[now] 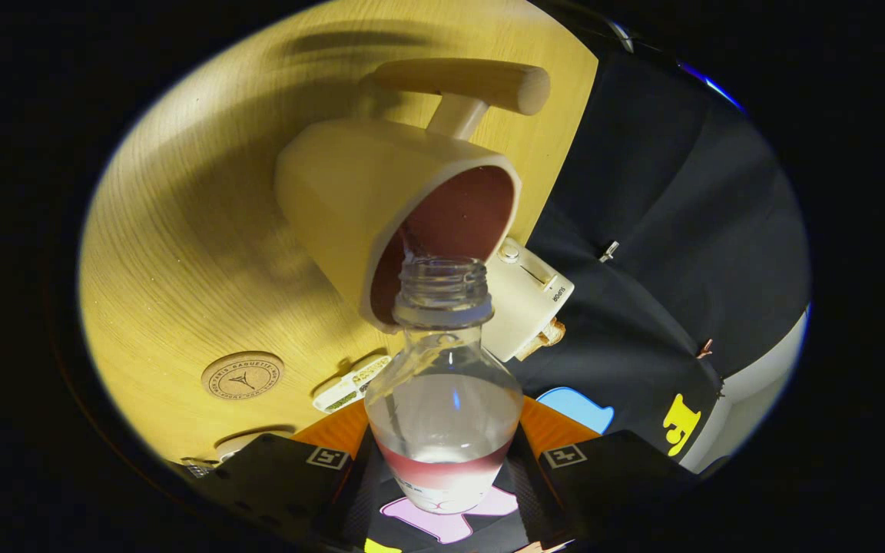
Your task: Take the bottle from table, then pour the juice into the cup, finally place the bottle on the coaster
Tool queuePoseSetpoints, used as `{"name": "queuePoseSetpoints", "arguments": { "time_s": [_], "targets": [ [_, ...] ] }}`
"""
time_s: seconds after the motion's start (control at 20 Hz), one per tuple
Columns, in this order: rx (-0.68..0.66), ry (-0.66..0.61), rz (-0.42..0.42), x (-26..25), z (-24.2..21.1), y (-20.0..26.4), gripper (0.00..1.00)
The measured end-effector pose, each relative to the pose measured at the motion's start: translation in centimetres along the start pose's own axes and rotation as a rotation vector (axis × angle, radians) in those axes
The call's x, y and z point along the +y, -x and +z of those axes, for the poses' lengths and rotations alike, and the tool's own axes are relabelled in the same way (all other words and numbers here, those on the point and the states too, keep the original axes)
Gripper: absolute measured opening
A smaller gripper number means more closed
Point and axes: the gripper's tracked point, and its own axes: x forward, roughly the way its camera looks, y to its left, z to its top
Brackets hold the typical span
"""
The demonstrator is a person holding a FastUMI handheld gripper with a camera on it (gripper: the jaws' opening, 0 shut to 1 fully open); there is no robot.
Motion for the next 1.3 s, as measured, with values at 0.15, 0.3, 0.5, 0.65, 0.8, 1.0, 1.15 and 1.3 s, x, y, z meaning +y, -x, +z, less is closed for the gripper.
{"name": "queuePoseSetpoints", "arguments": {
  "time_s": [0.15,0.3,0.5,0.65,0.8,1.0,1.15,1.3],
  "targets": [
    [0.010,0.012,0.010,-0.1,-0.4,-0.3,0.76],
    [0.024,0.013,0.023,-0.1,-0.9,-0.4,0.75],
    [0.030,0.047,0.028,-0.7,-1.1,-0.2,0.75],
    [0.036,0.075,0.023,-1.3,-1.2,0.1,0.75],
    [0.047,0.091,0.029,-1.7,-1.5,0.2,0.75],
    [0.053,0.104,0.027,-2.3,-1.5,0.5,0.75],
    [0.053,0.122,0.031,-2.6,-1.4,0.6,0.75],
    [0.057,0.125,0.039,-2.8,-1.6,0.7,0.75]
  ]
}}
